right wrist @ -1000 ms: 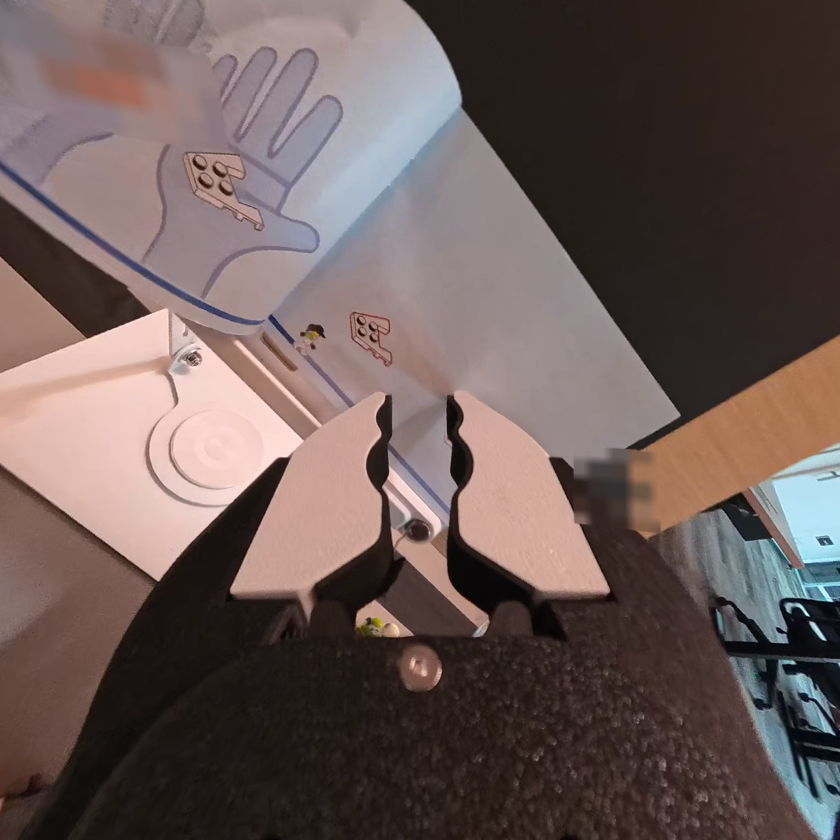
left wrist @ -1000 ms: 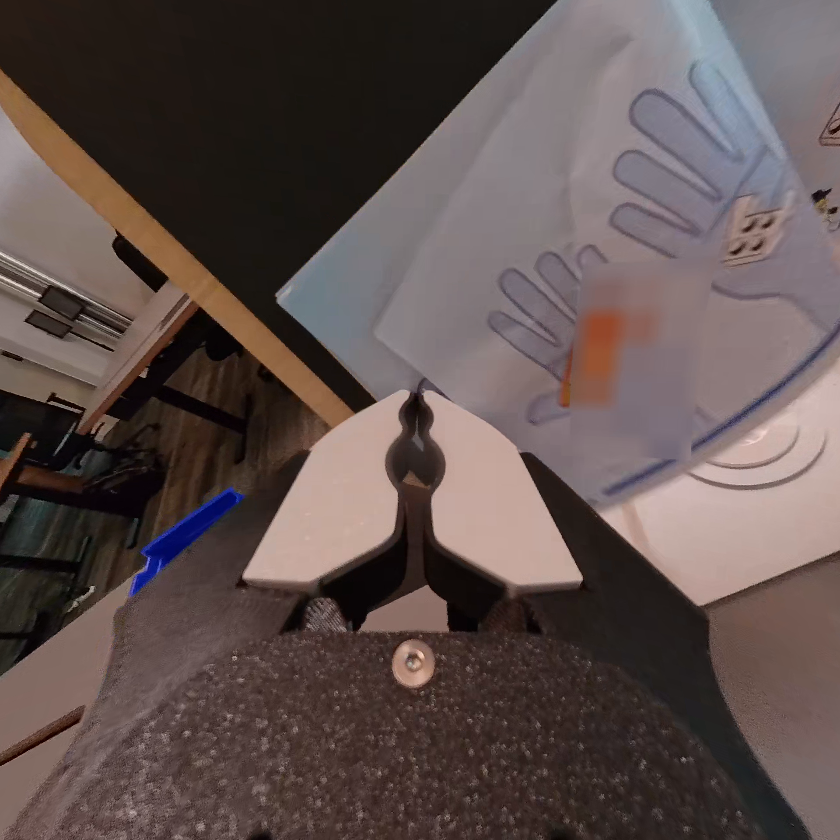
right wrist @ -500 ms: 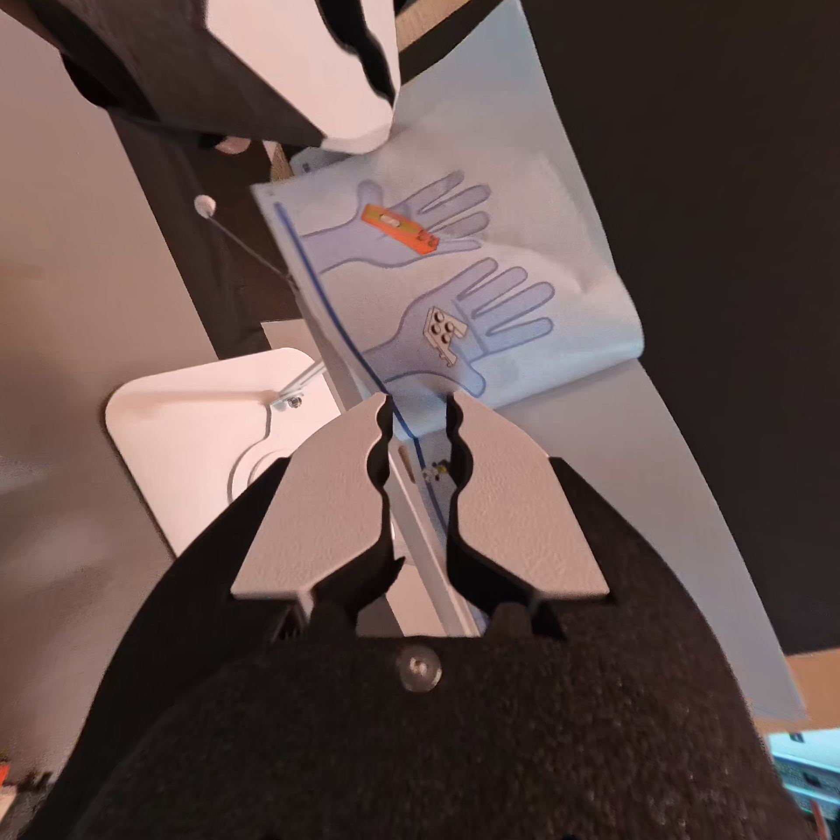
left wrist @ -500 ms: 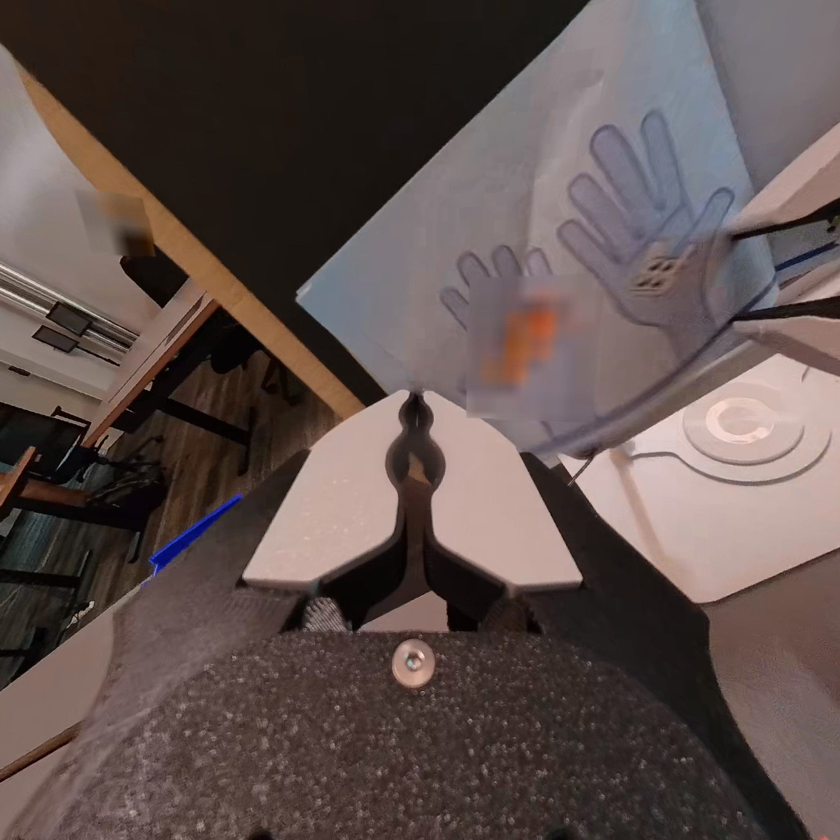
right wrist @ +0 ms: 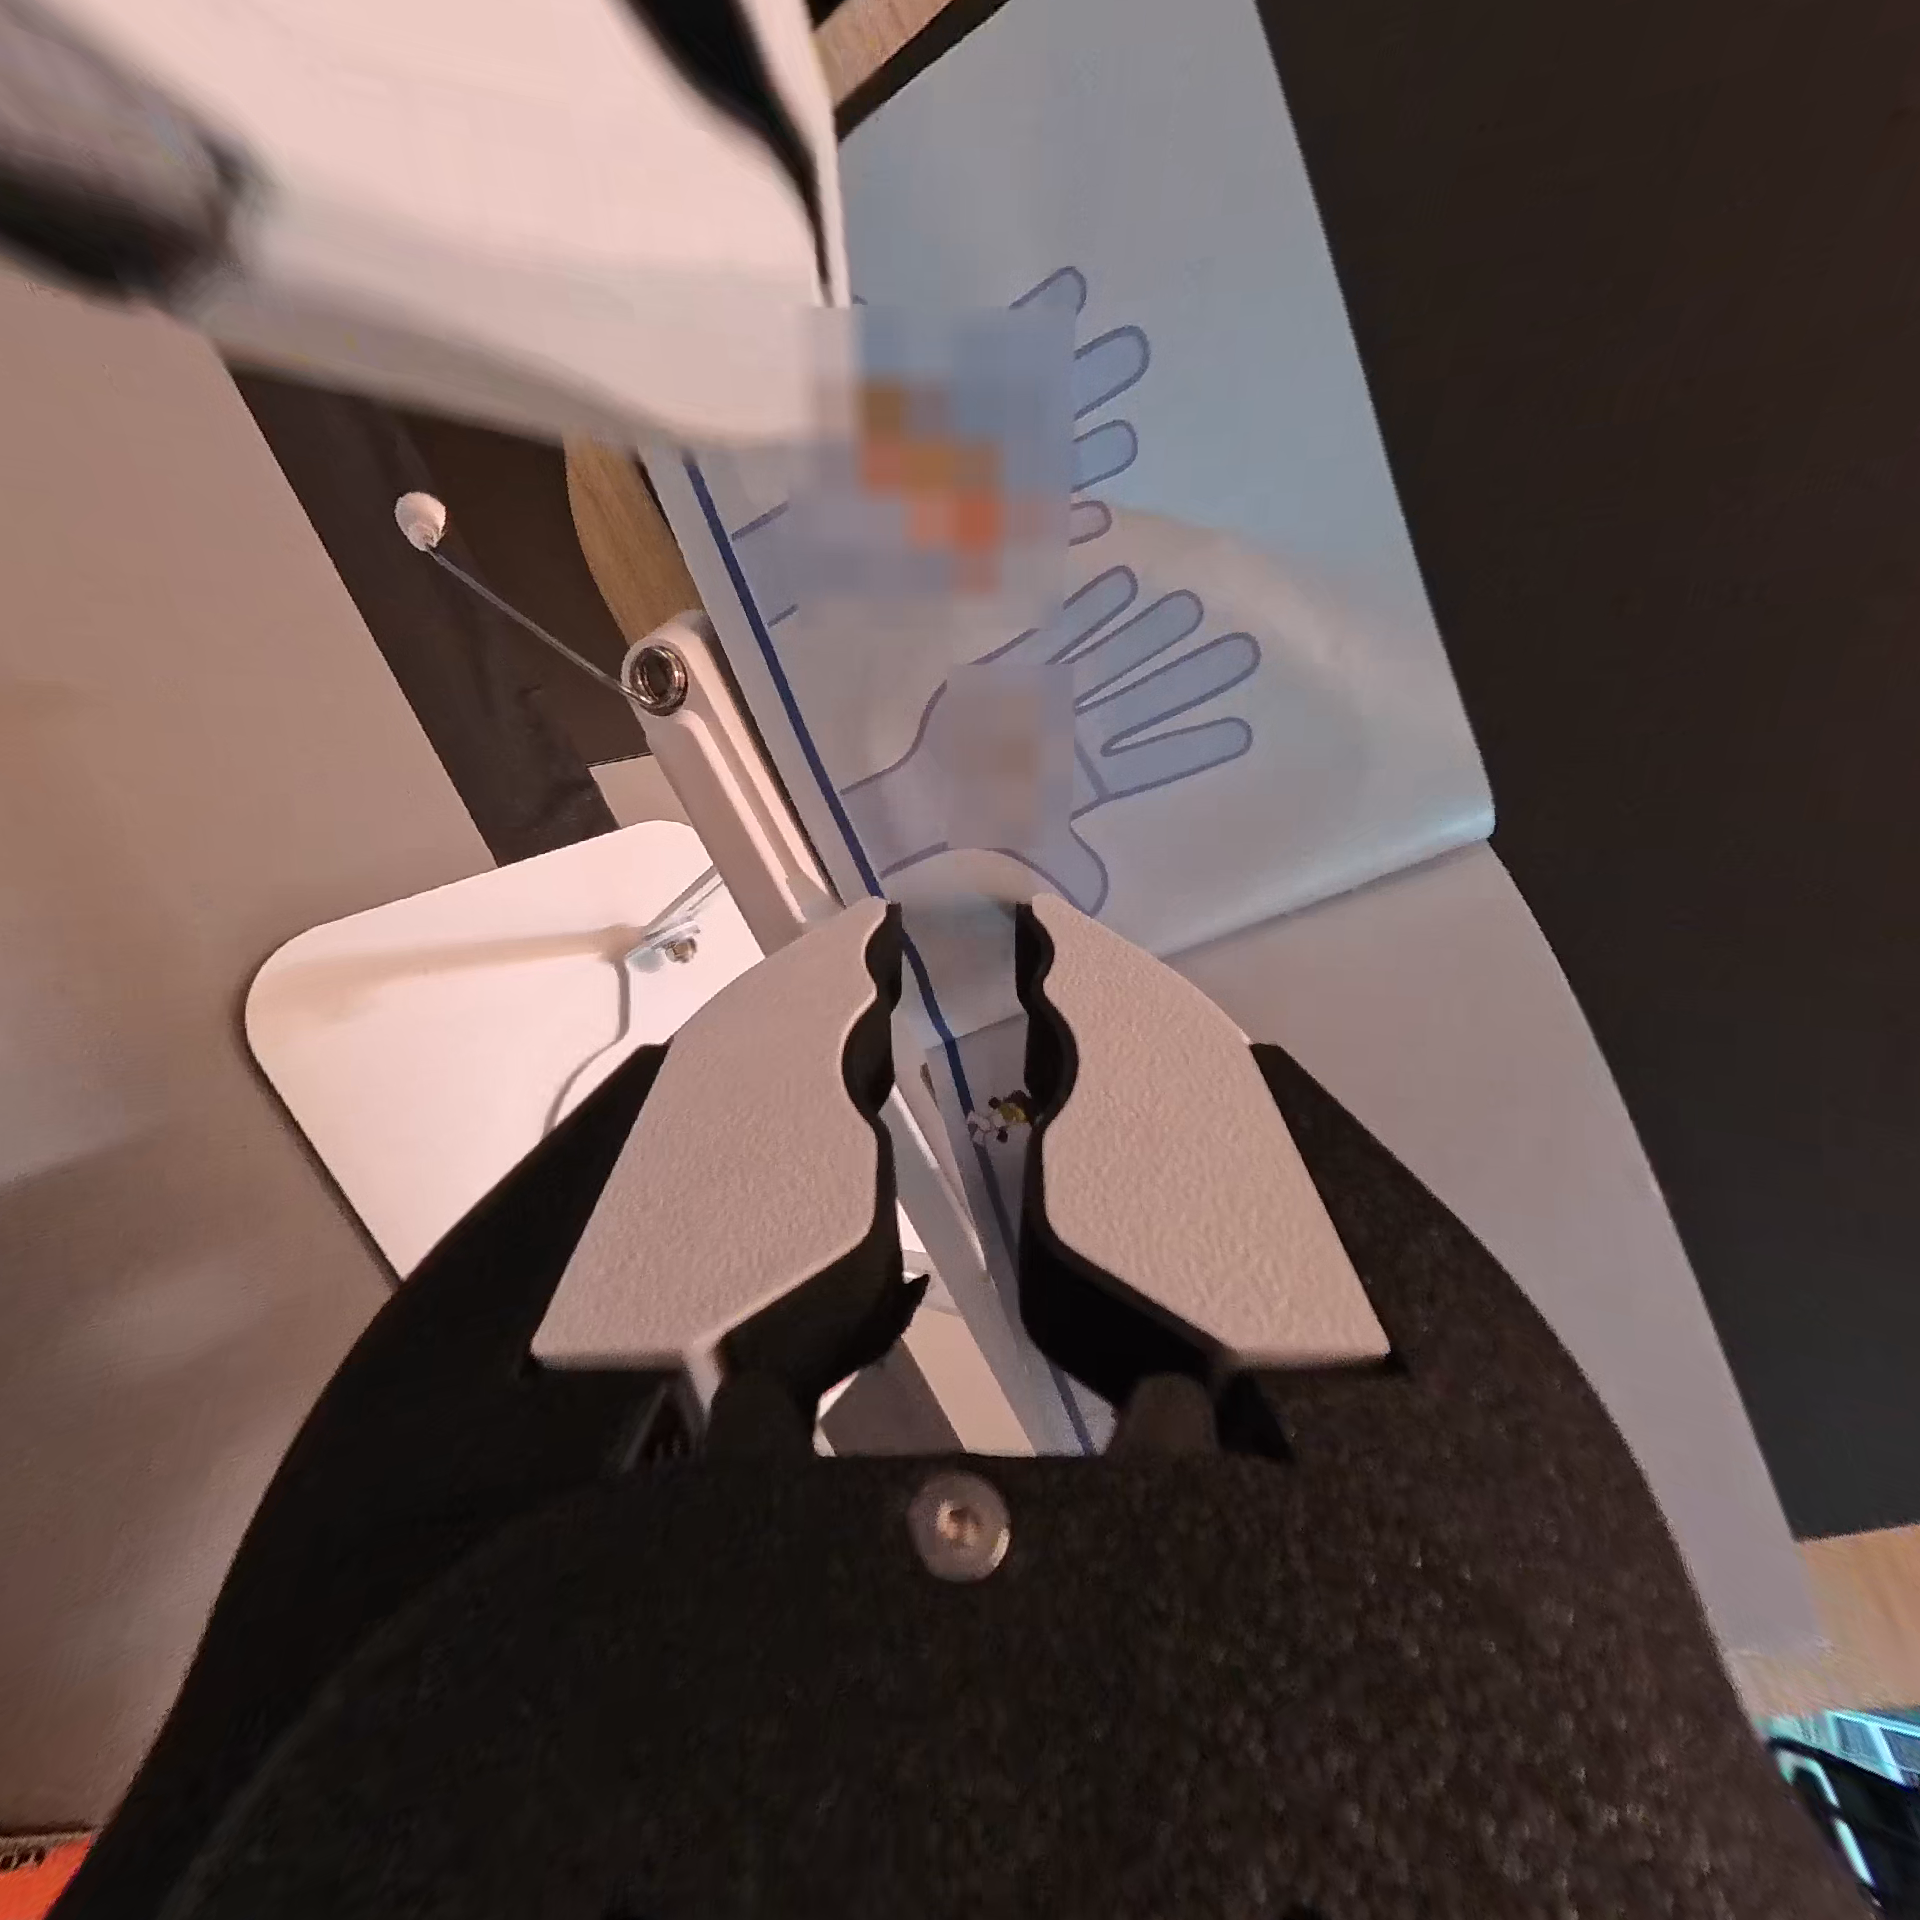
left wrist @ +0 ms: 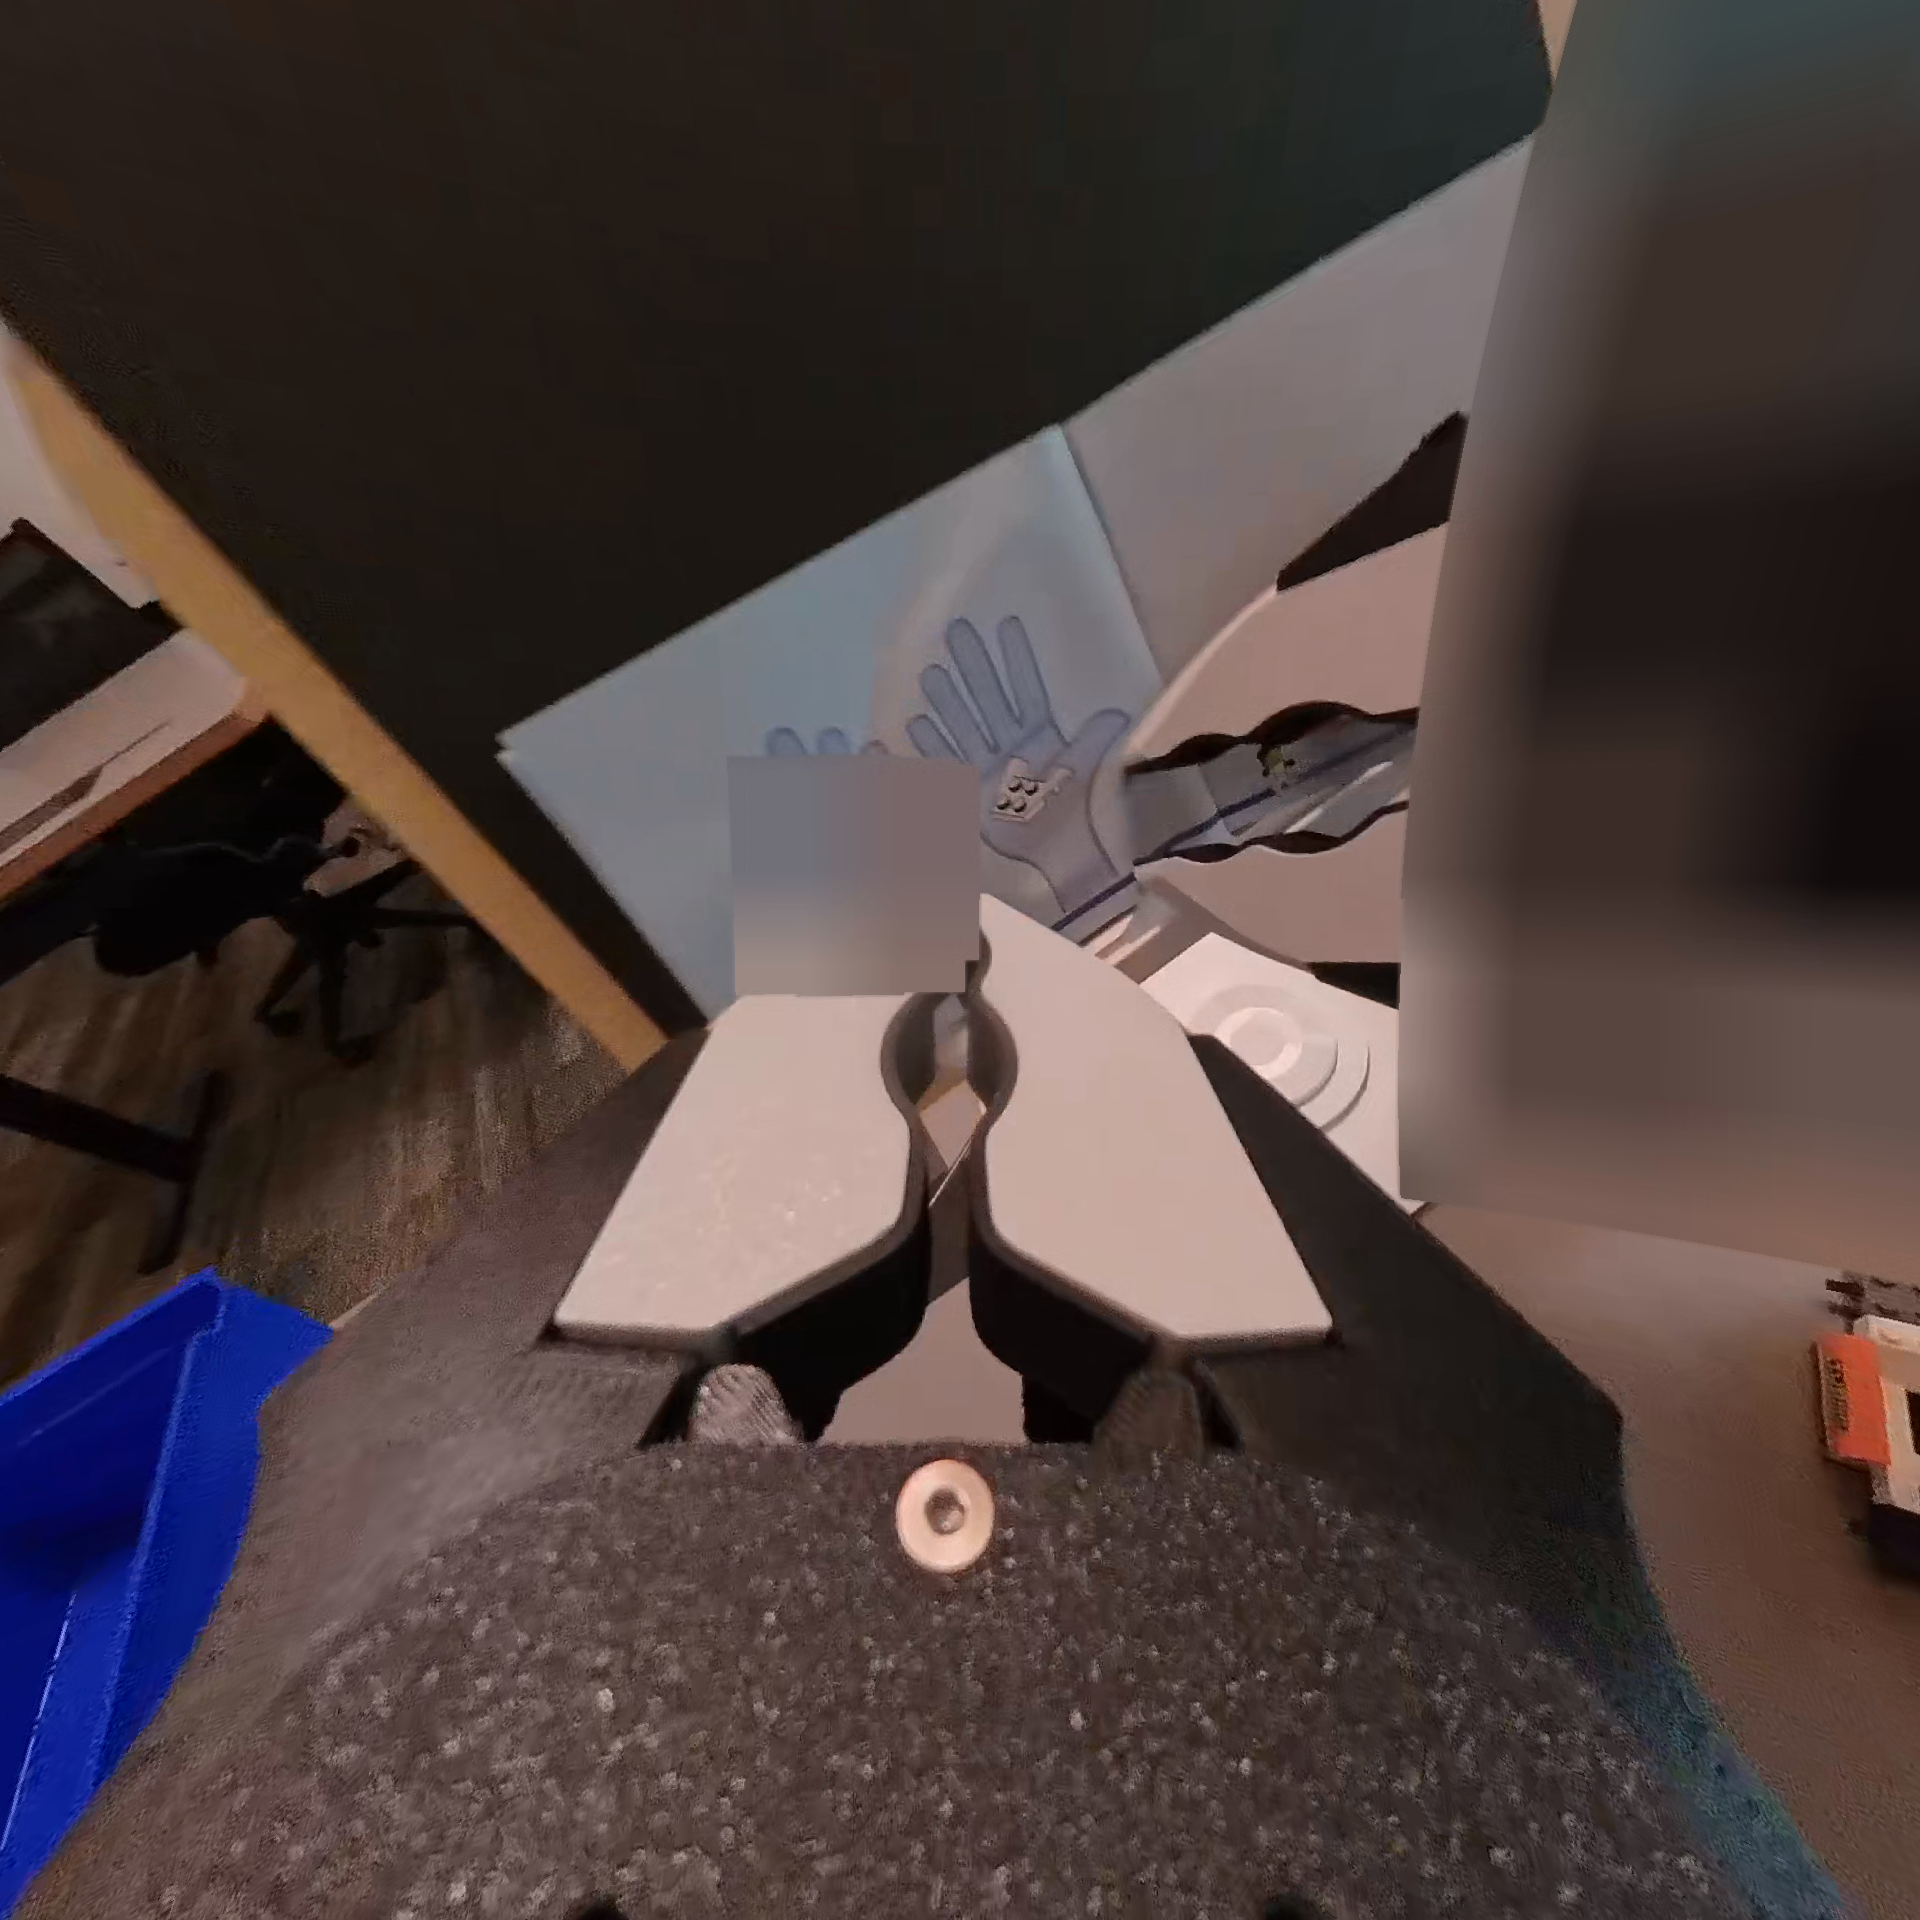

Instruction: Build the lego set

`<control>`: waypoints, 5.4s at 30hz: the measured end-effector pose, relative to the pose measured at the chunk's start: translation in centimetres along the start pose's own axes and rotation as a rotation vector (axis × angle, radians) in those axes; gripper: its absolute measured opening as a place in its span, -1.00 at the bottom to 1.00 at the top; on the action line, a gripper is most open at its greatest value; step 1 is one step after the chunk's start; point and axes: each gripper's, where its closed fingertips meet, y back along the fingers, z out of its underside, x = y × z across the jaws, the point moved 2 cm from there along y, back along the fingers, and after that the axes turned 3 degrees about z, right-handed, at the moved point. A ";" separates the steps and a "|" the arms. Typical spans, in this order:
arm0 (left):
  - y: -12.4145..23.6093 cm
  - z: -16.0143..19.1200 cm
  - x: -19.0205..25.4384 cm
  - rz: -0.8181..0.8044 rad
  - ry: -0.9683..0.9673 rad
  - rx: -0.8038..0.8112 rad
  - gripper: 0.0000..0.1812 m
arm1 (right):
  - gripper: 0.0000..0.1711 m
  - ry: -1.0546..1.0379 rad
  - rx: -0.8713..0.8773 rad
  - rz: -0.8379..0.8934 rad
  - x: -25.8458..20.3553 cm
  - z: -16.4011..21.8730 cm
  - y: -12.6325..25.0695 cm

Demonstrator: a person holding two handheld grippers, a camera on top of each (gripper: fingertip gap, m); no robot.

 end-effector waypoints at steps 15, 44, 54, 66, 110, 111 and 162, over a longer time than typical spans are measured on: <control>-3.7 3.9 -1.9 -0.090 -0.024 -0.148 -1.00 | -0.86 0.036 -0.096 0.023 4.4 5.9 2.6; -2.9 2.9 0.3 -0.035 -0.077 -0.221 -0.95 | -0.86 -0.027 -0.042 0.080 6.8 11.8 6.2; -4.4 -0.3 2.5 0.083 0.002 -0.142 -0.94 | -0.81 -0.292 0.041 -0.031 4.9 11.6 7.9; -6.5 -1.5 3.3 -0.172 -0.343 -0.218 -1.00 | -0.42 -1.332 0.250 -0.517 -3.7 10.7 7.1; -8.9 -3.2 6.5 -0.079 -0.286 -0.170 -1.00 | -0.77 -1.412 0.212 -0.295 0.2 13.2 9.1; -8.9 -3.2 6.6 -0.080 -0.284 -0.169 -1.00 | -0.74 -1.496 0.253 -0.380 -1.0 12.8 8.9; -9.3 -3.1 6.8 -0.067 -0.467 -0.166 -1.00 | -0.97 -1.312 0.411 0.110 6.0 12.1 8.3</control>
